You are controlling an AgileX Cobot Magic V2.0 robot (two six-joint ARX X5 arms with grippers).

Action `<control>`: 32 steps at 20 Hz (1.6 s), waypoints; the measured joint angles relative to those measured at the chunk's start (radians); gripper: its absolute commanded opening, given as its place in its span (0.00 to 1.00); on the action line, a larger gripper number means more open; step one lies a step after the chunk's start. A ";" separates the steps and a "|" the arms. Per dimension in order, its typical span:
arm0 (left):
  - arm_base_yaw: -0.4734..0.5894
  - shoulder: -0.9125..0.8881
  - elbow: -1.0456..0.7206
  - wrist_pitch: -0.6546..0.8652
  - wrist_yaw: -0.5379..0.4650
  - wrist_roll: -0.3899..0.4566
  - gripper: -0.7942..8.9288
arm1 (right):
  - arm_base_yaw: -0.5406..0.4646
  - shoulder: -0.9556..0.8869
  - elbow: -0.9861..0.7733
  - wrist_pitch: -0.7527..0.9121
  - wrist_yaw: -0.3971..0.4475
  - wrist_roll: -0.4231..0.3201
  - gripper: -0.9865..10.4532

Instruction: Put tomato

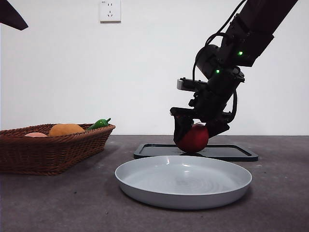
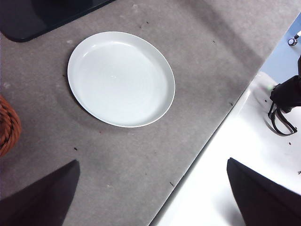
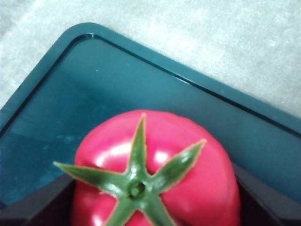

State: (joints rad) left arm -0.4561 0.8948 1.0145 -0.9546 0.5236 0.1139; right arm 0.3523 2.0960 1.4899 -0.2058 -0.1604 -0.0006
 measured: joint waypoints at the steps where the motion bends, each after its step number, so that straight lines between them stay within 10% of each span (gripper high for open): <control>1: 0.000 0.000 0.000 0.000 0.000 0.000 0.60 | 0.000 0.000 0.000 -0.003 -0.003 0.000 0.35; 13: 0.000 0.000 0.000 -0.015 0.000 0.000 0.60 | 0.000 -0.033 0.000 -0.072 -0.021 0.005 0.57; 32: 0.000 0.000 0.000 -0.003 0.000 0.000 0.60 | 0.007 -0.885 -0.067 -0.735 -0.047 0.003 0.56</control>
State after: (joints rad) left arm -0.4561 0.8948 1.0145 -0.9573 0.5236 0.1139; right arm 0.3592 1.2110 1.4227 -0.9405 -0.2073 0.0029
